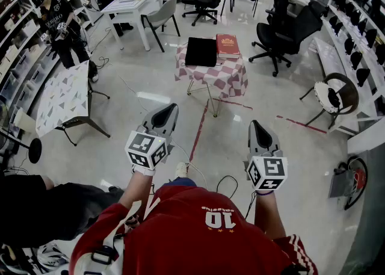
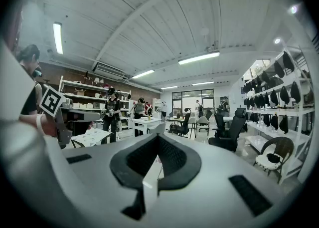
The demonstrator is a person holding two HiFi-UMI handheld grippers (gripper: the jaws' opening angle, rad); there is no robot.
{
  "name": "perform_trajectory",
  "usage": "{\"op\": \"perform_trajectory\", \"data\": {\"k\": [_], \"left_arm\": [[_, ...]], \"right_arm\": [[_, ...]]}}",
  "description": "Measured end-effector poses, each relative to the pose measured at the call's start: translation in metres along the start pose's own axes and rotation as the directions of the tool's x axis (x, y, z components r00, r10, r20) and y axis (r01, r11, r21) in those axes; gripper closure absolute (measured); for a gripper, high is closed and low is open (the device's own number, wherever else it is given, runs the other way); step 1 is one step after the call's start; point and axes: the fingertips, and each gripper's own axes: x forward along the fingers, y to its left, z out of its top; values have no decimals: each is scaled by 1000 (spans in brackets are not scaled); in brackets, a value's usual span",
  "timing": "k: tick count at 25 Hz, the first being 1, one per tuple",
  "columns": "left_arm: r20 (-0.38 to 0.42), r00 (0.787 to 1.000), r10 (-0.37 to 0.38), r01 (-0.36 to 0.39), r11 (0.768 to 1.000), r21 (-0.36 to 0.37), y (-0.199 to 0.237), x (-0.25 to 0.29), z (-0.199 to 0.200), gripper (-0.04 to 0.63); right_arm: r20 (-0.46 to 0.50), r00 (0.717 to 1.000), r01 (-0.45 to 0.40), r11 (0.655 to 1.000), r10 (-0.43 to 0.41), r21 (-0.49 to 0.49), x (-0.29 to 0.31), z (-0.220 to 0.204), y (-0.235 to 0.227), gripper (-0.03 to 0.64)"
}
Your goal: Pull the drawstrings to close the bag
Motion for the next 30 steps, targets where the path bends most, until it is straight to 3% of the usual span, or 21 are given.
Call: {"op": "perform_trajectory", "data": {"k": [23,30], "left_arm": [[-7,999,39,-39,999,15,-6,-19,3,586],[-28,999,31,-31,999,10,4,-15,-1,586]], "right_arm": [[0,999,-36,999,36,12,-14,-1,6,600],[-29,991,-133,990,134,46,-5,-10,16,601]]}}
